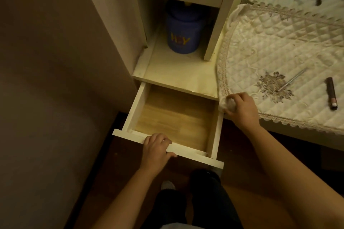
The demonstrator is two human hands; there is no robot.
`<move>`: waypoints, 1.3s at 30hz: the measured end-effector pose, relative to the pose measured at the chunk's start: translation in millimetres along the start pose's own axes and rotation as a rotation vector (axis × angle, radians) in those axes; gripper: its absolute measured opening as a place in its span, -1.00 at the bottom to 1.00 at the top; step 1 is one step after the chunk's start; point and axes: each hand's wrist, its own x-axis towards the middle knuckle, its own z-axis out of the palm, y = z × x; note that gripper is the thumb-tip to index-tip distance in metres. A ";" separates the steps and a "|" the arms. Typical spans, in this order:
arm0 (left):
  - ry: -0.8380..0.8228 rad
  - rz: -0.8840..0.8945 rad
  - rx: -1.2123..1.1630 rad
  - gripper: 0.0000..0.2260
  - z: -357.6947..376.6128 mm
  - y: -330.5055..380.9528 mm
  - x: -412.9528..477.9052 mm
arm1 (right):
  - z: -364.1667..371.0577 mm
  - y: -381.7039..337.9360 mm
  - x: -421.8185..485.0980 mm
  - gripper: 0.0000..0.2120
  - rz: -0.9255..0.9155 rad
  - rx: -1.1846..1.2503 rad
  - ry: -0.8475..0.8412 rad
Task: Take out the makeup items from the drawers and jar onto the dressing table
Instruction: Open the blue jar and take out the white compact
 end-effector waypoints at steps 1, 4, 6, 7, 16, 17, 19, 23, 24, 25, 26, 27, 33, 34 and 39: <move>0.004 0.000 0.000 -0.60 -0.7 1.2 6.3 | 1.3 0.8 2.1 -0.62 0.004 -0.009 0.012; 0.001 0.006 0.014 -0.47 -4.4 4.5 25.3 | 3.3 3.5 10.9 -0.70 0.025 0.021 0.035; 0.016 0.015 0.026 -0.35 -8.1 5.8 38.9 | 2.6 5.2 17.2 -0.78 0.031 0.063 0.052; 0.015 0.024 0.040 -0.30 -10.1 7.0 46.1 | 2.0 6.5 20.3 -0.82 0.030 0.080 0.057; -0.071 0.053 0.228 0.00 -25.0 22.6 110.0 | -18.5 16.6 36.8 -0.95 0.146 0.465 -0.080; -0.076 0.050 0.243 0.01 -26.6 23.4 116.5 | -22.2 18.9 39.1 -0.94 0.157 0.505 -0.104; -0.104 0.028 0.254 -0.01 -29.1 26.4 128.1 | -27.3 22.2 42.7 -0.91 0.159 0.533 -0.152; -0.097 0.034 0.201 -0.06 -31.0 30.9 149.4 | -31.3 22.8 46.5 -0.84 0.175 0.562 -0.188; -0.096 0.032 0.195 -0.07 -31.4 32.3 154.7 | -31.3 22.9 46.9 -0.86 0.179 0.571 -0.199; -0.096 0.025 0.198 -0.09 -31.5 33.9 159.1 | -30.8 23.3 47.1 -0.88 0.188 0.583 -0.213; -0.090 0.019 0.201 -0.11 -30.6 35.3 162.8 | -30.0 23.9 47.4 -0.89 0.199 0.596 -0.222; -0.073 0.018 0.203 -0.13 -29.3 36.4 165.8 | -28.7 24.9 47.8 -0.88 0.207 0.602 -0.225; 0.027 0.041 0.357 -0.23 -17.7 32.2 173.6 | -19.6 29.7 45.7 -0.83 0.269 0.703 -0.209; 0.038 0.034 0.375 -0.25 -16.9 34.1 175.7 | -19.4 29.3 45.3 -0.84 0.268 0.709 -0.205; 0.071 -0.004 0.359 -0.27 -11.5 41.7 178.4 | -15.9 28.5 45.0 -0.81 0.257 0.709 -0.180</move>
